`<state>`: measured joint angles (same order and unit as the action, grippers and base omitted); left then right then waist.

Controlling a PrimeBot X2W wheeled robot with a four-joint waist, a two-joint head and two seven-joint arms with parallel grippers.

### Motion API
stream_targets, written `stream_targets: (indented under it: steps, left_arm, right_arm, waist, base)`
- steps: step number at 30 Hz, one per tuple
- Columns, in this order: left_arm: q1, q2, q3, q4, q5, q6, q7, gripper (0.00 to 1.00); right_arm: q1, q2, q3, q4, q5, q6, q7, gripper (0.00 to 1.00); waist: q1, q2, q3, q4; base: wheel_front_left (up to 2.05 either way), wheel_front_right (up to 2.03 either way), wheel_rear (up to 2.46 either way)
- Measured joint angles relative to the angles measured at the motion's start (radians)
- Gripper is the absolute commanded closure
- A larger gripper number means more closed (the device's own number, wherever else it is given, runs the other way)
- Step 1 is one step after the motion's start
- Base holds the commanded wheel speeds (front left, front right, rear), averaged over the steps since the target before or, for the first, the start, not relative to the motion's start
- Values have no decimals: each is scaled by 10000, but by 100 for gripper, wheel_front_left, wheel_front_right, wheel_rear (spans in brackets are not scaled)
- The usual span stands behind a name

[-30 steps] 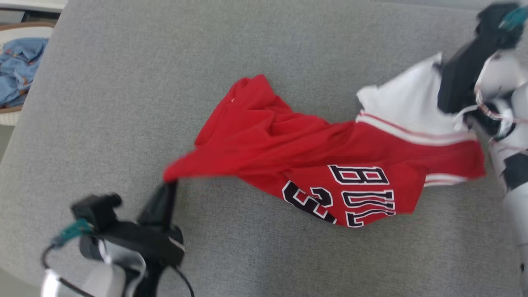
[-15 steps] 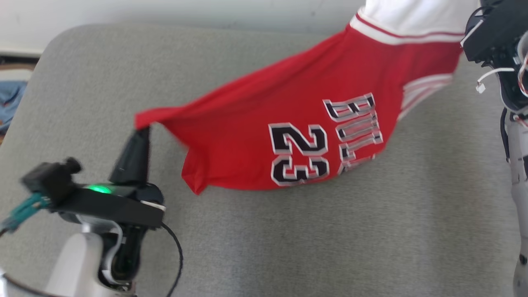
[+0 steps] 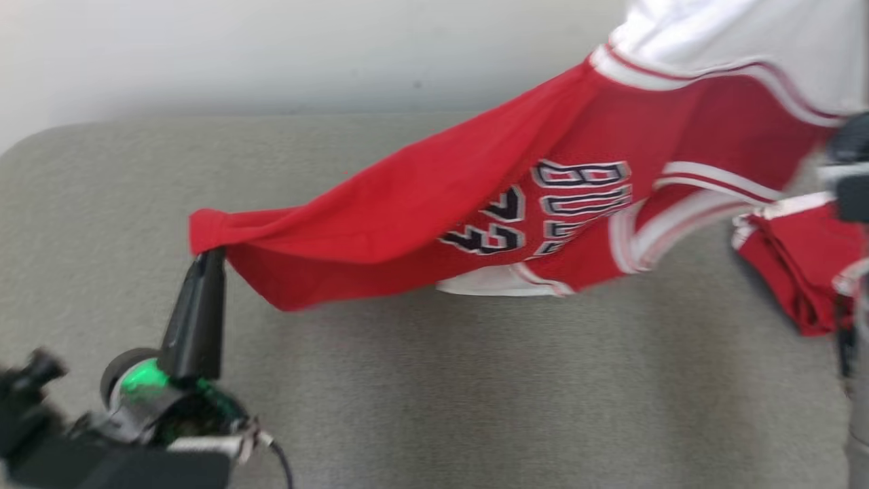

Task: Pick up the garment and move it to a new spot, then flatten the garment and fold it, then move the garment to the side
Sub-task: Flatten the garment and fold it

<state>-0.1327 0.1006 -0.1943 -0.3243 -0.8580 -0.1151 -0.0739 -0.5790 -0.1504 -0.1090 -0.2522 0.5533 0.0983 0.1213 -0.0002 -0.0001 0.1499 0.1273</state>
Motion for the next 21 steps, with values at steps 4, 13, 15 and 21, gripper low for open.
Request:
stream_targets:
  steps: [4,13,15,21]
  left_arm:
    - [619,353,163,-2313,-1570,-71,600,100]
    - [-2291,410,163,640,-1896,926,2063,100]
    - [-3813,353,575,1893,-1298,1394,2048,100]
    - [-8134,370,1317,3981,-516,1597,1363,100]
  right_arm:
    - [125,190,-696,-2265,928,-33,-19,100]
    - [-236,-65,280,1388,-301,-499,853,100]
    - [-1247,-54,573,2638,-633,-633,905,100]
    - [-5429,-96,836,4819,-1365,-803,153,100]
  waist:
    - [-1,-1,-40,-543]
    - [3,1,820,-840]
    - [3,2,1107,-806]
    - [6,3,1862,-659]
  base:
    - [0,0,0]
    - [0,0,0]
    - [0,0,0]
    - [0,0,0]
